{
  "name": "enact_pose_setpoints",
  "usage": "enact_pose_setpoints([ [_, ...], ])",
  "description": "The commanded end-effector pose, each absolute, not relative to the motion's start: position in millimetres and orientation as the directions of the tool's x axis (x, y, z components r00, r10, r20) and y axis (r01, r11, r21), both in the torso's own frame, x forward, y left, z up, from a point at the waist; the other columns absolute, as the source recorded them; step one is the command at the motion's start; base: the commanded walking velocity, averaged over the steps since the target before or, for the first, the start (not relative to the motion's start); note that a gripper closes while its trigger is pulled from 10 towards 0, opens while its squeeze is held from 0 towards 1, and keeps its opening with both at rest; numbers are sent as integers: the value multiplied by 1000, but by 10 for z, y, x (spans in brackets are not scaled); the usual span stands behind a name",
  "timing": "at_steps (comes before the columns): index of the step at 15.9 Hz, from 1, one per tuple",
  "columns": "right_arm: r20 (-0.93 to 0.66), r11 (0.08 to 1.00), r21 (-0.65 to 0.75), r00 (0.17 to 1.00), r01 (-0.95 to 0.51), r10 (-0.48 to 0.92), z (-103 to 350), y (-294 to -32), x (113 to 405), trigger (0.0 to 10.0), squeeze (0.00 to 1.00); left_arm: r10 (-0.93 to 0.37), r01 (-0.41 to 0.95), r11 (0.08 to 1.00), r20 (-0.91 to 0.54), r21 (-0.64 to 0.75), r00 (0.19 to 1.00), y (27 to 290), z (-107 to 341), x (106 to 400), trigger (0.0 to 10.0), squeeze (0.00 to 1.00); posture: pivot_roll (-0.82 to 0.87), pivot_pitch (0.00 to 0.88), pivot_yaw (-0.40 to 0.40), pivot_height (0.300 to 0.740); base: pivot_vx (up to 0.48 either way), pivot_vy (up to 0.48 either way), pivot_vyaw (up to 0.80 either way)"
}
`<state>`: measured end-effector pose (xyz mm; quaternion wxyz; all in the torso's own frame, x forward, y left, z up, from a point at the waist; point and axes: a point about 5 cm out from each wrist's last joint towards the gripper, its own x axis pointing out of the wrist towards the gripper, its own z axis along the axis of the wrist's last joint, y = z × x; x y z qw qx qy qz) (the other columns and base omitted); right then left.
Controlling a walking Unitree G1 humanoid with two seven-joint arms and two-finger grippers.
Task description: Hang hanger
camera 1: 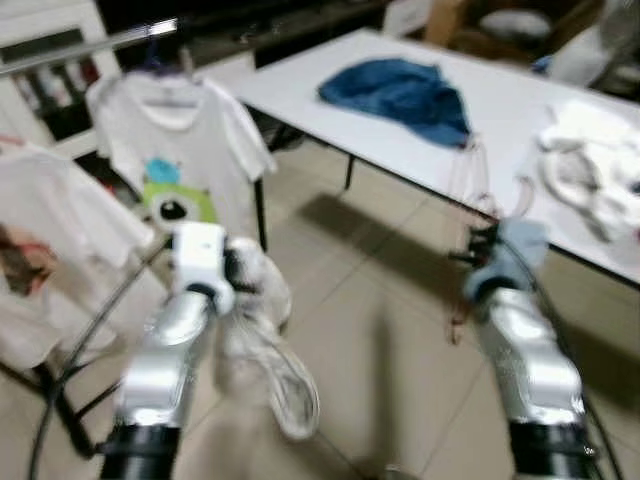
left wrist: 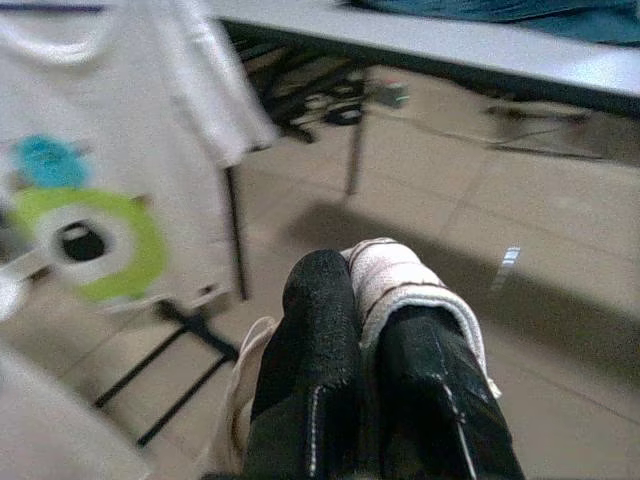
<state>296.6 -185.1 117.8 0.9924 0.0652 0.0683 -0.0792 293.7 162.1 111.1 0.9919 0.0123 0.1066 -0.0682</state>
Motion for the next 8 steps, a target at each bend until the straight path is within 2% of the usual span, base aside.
enact_pose_setpoints([
  [1,-135,980,134,983,145,-127,1218,-1795,2976,10000,0,-113,117,993,-157,15,981,1667,1243,2981,10000,0,-64,0,27,740,0,0,-738],
  [5,-128,987,125,988,97,-81,1225,-1748,2971,10000,0,-171,173,985,-92,15,981,1620,1320,2995,10000,0,-66,0,32,740,0,0,-741],
  [6,-129,989,132,990,74,-57,1227,-1722,2969,10000,0,-177,176,984,-69,-22,982,1618,1356,2995,10000,0,-66,0,32,740,0,0,-750],
  [8,-125,992,124,992,24,-8,1226,-1661,2961,10000,0,-183,182,983,-66,-19,981,1630,1368,2998,10000,0,-65,0,33,740,278,0,0],
])
